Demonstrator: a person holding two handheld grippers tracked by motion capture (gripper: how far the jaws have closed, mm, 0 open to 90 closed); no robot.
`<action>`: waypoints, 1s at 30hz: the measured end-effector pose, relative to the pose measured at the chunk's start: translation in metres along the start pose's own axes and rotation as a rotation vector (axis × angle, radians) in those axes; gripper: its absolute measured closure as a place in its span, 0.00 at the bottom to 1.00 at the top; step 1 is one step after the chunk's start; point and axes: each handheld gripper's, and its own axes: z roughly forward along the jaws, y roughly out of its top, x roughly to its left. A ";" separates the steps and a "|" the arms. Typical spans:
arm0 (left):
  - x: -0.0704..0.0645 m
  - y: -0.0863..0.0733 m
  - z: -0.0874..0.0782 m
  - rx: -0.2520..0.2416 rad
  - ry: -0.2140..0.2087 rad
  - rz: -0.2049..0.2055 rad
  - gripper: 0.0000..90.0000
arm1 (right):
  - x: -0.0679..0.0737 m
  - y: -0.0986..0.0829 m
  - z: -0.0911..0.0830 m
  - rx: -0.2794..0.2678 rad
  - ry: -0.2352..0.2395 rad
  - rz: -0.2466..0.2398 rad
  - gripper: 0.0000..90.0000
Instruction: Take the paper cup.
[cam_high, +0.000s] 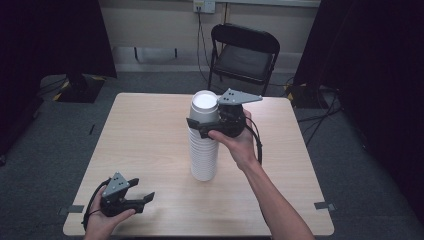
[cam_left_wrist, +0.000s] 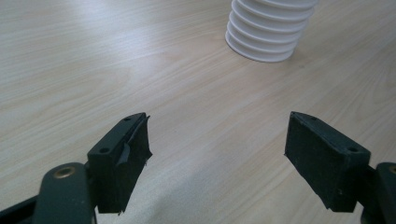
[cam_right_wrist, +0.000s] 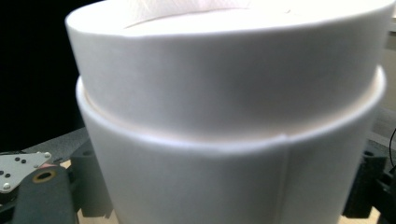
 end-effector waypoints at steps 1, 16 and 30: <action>0.000 0.000 0.000 -0.003 0.001 -0.002 0.24 | 0.000 0.001 -0.001 -0.009 -0.001 -0.001 0.16; 0.000 0.001 -0.001 -0.006 0.001 0.008 0.24 | 0.000 0.011 -0.008 -0.054 -0.002 0.004 0.17; -0.001 0.000 0.000 -0.006 -0.002 0.005 0.24 | 0.000 0.022 -0.013 -0.093 -0.006 0.029 0.17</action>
